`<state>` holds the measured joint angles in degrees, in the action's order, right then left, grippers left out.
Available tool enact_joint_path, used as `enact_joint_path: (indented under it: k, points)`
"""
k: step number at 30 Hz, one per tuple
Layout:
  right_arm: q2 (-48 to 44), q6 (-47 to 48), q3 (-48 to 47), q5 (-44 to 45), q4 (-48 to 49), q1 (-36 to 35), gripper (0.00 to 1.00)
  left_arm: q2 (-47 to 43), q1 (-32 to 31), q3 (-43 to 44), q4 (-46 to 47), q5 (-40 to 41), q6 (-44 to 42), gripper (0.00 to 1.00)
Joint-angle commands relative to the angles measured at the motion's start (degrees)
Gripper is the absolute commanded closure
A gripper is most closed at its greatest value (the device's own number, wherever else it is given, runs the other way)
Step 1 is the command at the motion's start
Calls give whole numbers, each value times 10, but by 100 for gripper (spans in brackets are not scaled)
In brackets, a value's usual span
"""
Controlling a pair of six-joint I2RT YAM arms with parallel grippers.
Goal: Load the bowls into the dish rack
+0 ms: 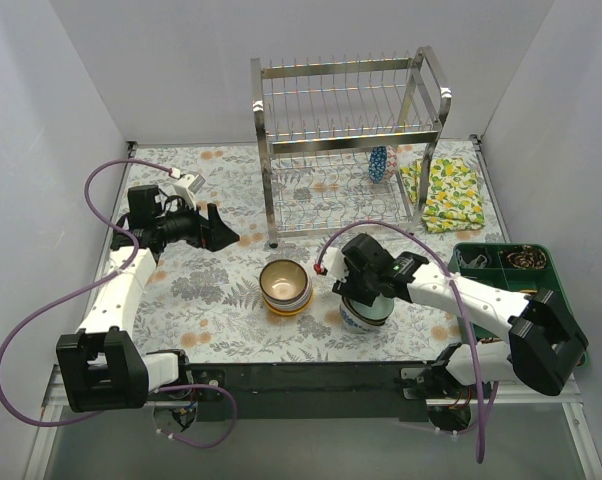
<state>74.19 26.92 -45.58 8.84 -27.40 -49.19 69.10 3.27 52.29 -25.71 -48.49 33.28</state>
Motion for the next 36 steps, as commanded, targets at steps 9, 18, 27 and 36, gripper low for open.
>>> enact_joint_path:
  k: [9,18,27,36]
  points:
    - [-39,-32,-57,-24,-33,1,34,-18,2,-14,13,-3,-3,14]
    - [-54,-33,-49,-46,-66,7,32,-21,2,-26,20,-5,-3,15]
    - [-58,-49,-55,-84,-94,7,32,-42,5,-40,20,1,-4,14]
    - [-68,-70,-59,-144,-127,0,34,-66,9,-53,21,5,-7,14]
